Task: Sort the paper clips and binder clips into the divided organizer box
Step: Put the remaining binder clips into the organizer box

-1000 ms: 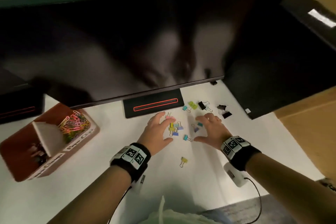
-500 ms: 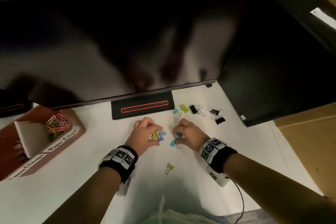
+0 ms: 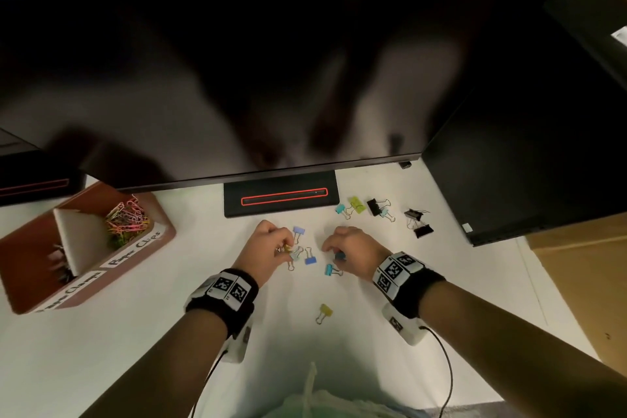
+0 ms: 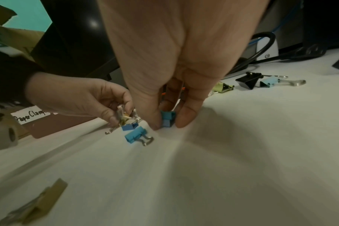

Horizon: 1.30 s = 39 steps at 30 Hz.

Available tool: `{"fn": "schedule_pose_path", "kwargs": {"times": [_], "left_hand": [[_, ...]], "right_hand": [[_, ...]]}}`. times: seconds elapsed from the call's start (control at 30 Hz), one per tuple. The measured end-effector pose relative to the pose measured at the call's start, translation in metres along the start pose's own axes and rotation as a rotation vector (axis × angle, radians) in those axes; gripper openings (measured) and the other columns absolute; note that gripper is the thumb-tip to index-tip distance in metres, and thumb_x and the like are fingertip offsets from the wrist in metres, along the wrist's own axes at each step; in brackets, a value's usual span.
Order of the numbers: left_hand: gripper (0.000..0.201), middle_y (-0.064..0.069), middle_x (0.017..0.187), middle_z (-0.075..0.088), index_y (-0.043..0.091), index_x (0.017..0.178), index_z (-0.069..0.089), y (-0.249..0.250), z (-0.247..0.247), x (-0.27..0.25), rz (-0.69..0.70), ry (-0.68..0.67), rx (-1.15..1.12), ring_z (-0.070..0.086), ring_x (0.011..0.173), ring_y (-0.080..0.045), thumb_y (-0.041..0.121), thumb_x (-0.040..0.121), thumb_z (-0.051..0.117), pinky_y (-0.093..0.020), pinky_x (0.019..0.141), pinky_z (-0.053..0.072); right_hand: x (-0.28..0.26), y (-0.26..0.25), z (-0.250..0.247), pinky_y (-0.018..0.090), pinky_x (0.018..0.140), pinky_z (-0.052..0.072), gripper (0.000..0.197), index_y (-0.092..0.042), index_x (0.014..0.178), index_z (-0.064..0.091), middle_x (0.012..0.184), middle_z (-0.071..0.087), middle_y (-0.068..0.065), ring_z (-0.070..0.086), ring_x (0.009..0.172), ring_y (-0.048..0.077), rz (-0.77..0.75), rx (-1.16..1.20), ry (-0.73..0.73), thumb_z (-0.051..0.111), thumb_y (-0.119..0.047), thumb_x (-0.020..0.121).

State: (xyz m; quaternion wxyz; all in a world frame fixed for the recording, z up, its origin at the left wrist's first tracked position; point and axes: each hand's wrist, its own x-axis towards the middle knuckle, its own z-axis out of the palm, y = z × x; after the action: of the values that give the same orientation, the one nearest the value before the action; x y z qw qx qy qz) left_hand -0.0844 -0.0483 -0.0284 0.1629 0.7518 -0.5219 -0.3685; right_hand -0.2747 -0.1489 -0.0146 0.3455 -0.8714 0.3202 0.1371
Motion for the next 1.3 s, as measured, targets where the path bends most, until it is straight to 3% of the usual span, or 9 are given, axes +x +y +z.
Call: {"fn": "schedule_pose_path", "kwargs": {"times": [0.1,0.2,0.27,0.47,0.6,0.7,1.0,1.23,1.3], "left_hand": [[0.016,-0.003,0.099,0.046,0.017,0.085,0.058,-0.003,-0.003,0.0,0.002,0.013,0.004,0.056,0.083,-0.014,0.011,0.079,0.071,-0.01,0.078,0.044],[0.014,-0.002,0.098,0.049,0.017,0.089,0.06,-0.006,-0.005,-0.003,0.001,0.037,-0.013,0.055,0.08,-0.01,0.01,0.08,0.069,0.001,0.068,0.038],[0.017,-0.001,0.094,0.051,0.019,0.085,0.061,-0.009,-0.007,-0.005,-0.003,0.069,-0.078,0.056,0.076,-0.007,0.008,0.077,0.071,0.001,0.067,0.04],[0.023,-0.003,0.088,0.06,0.025,0.073,0.064,-0.029,-0.014,-0.018,-0.062,0.167,-0.25,0.063,0.08,-0.017,0.005,0.071,0.075,-0.026,0.082,0.052],[0.022,-0.006,0.093,0.062,0.02,0.072,0.067,-0.039,-0.019,-0.028,-0.093,0.22,-0.336,0.065,0.083,-0.018,0.001,0.07,0.077,-0.024,0.085,0.052],[0.025,-0.009,0.096,0.063,0.022,0.069,0.066,-0.045,-0.024,-0.034,-0.092,0.236,-0.379,0.064,0.08,-0.012,0.0,0.069,0.077,-0.017,0.084,0.051],[0.02,-0.002,0.092,0.064,0.02,0.068,0.068,-0.052,-0.045,-0.055,-0.08,0.191,-0.412,0.066,0.084,-0.016,0.003,0.068,0.079,-0.032,0.088,0.053],[0.014,-0.003,0.097,0.061,0.013,0.076,0.071,-0.053,-0.111,-0.101,0.022,0.293,-0.523,0.063,0.093,-0.009,0.0,0.07,0.076,-0.017,0.084,0.052],[0.014,-0.001,0.097,0.06,0.013,0.075,0.07,-0.066,-0.14,-0.12,0.0,0.376,-0.497,0.062,0.094,-0.004,0.002,0.071,0.075,-0.013,0.083,0.05]], "right_hand": [[0.004,-0.004,-0.001,0.021,0.092,0.044,0.027,-0.013,0.117,0.063,0.119,0.056,0.005,0.056,0.104,0.02,-0.011,-0.031,0.0,0.055,-0.012,0.091],[0.006,-0.007,-0.001,0.022,0.091,0.046,0.025,-0.012,0.114,0.064,0.12,0.055,0.005,0.058,0.102,0.021,-0.013,-0.055,-0.002,0.054,-0.014,0.092],[0.006,-0.007,-0.001,0.023,0.091,0.047,0.023,-0.011,0.111,0.066,0.119,0.055,0.005,0.059,0.102,0.022,-0.018,-0.046,0.002,0.054,-0.013,0.092],[0.01,-0.022,-0.001,0.017,0.091,0.038,0.031,-0.016,0.12,0.063,0.122,0.054,0.004,0.055,0.106,0.021,-0.099,0.022,0.057,0.054,-0.01,0.091],[0.019,-0.042,0.012,0.028,0.102,0.039,0.038,-0.019,0.126,0.058,0.14,0.043,0.01,0.048,0.126,0.027,-0.173,-0.073,-0.023,0.048,-0.006,0.092],[0.025,-0.05,0.018,0.032,0.105,0.037,0.04,-0.018,0.131,0.054,0.145,0.035,0.012,0.047,0.123,0.033,-0.113,-0.24,-0.094,0.045,-0.006,0.095],[0.035,-0.068,0.017,0.031,0.089,0.045,0.028,-0.011,0.116,0.062,0.127,0.049,0.01,0.056,0.105,0.031,-0.074,-0.308,-0.047,0.045,-0.013,0.095],[0.031,-0.122,0.009,0.03,0.089,0.048,0.024,-0.015,0.107,0.068,0.114,0.058,0.003,0.058,0.098,0.023,-0.219,-0.111,0.067,0.051,-0.011,0.09],[0.038,-0.159,0.003,0.017,0.078,0.045,0.023,-0.016,0.105,0.069,0.112,0.058,0.0,0.059,0.097,0.02,-0.309,-0.069,0.114,0.053,-0.011,0.089]]}}
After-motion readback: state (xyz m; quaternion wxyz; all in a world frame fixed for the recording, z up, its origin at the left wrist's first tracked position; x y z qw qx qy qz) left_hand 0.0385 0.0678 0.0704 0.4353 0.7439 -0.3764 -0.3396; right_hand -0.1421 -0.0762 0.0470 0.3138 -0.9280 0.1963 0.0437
